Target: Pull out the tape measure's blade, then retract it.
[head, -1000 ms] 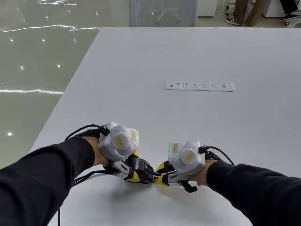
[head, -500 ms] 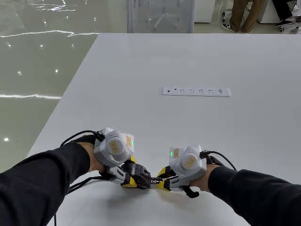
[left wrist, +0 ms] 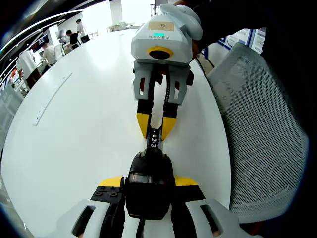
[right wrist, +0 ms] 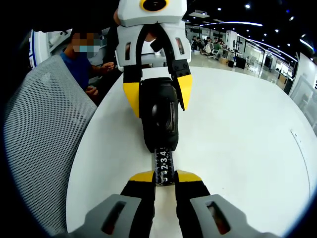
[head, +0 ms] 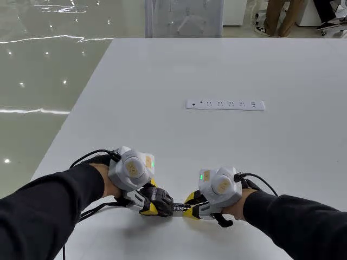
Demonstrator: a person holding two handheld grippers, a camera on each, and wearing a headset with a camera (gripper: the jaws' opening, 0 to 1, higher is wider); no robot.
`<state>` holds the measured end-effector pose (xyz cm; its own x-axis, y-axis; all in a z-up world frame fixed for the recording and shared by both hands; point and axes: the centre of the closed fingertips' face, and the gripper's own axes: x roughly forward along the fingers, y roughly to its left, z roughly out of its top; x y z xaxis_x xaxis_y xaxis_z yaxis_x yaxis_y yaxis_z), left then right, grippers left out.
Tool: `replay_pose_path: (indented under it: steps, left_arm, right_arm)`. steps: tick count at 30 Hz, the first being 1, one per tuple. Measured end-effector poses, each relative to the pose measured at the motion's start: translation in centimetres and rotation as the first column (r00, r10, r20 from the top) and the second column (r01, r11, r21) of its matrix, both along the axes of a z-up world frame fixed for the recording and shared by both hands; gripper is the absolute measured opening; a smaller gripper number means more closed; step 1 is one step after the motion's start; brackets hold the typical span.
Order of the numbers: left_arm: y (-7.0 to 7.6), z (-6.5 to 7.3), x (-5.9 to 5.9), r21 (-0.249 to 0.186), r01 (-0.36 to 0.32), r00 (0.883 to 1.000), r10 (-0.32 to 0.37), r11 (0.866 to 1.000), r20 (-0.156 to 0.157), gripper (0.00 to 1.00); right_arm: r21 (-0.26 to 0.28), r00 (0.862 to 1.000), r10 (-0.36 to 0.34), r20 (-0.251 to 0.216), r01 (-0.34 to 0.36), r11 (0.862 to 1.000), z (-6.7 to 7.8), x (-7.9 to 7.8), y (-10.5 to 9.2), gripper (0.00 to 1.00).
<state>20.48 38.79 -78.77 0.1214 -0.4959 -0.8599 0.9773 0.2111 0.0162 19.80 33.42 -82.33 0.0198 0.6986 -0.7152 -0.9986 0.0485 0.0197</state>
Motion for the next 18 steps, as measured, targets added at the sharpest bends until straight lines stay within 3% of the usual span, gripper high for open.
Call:
replay_pose_path:
  steps: [18]
  left_arm:
    - [0.0,-0.1,0.0,0.004,-0.012,1.000,0.012,1.000,0.006,0.31]
  right_arm:
    - [-0.016,1.000,-0.009,-0.004,0.009,1.000,-0.1,0.0,-1.7,0.11]
